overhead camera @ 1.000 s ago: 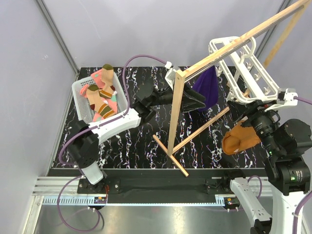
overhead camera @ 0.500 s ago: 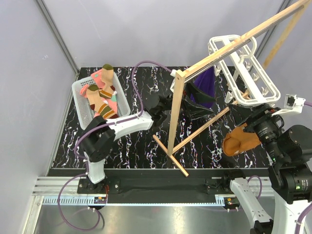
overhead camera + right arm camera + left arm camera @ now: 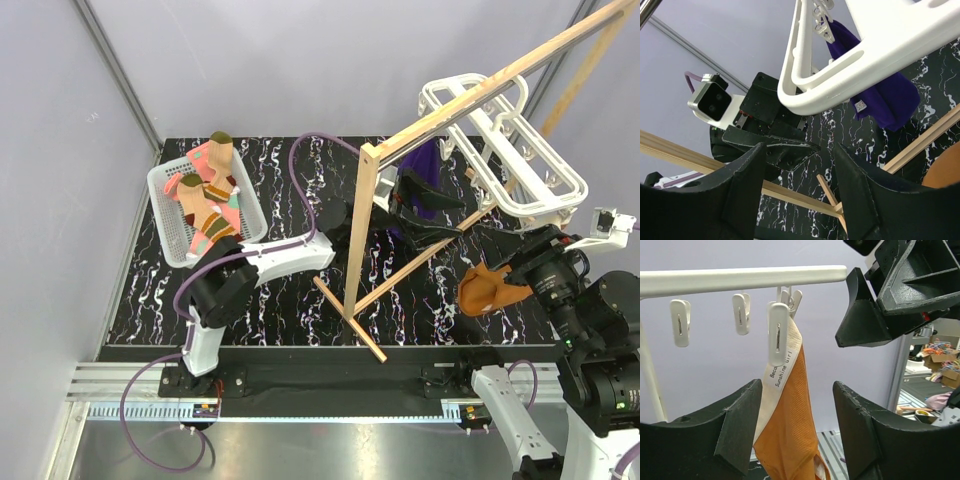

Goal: Clip the socks to the hanger
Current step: Open the clamp at the hanger.

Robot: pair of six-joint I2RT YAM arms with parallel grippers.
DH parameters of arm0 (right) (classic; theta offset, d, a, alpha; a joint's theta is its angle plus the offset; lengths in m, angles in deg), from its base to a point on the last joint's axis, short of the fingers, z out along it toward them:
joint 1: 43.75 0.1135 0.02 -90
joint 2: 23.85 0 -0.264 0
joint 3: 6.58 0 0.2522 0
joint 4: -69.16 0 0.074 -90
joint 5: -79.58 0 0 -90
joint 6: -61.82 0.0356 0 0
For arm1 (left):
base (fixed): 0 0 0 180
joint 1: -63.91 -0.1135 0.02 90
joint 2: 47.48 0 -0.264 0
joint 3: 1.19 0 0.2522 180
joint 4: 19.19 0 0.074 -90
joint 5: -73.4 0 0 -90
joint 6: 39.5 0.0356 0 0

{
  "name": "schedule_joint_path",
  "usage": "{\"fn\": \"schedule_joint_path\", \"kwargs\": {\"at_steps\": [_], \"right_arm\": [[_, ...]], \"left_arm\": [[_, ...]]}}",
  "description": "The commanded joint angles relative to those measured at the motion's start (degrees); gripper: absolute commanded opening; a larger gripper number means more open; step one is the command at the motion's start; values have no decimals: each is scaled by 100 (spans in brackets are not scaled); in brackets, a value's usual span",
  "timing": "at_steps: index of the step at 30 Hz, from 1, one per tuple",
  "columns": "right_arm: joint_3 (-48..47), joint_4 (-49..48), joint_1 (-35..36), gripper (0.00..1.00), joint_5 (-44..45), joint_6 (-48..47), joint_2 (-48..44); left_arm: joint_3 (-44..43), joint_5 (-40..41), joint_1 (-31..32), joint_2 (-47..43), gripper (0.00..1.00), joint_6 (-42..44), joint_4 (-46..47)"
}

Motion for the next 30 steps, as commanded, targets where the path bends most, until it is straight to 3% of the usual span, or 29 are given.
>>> {"fn": "schedule_joint_path", "kwargs": {"at_steps": [1, 17, 30], "right_arm": [[-152, -16, -7, 63, 179, -49, 119], [-170, -332, -7, 62, 768, -743, 330], [145, -875, -7, 60, 1268, -1129, 305]], "left_arm": [[-279, 393, 96, 13, 63, 600, 407], [-455, 1983, 509, 153, 61, 1295, -68], [-543, 1932, 659, 400, 61, 1506, 107]]}}
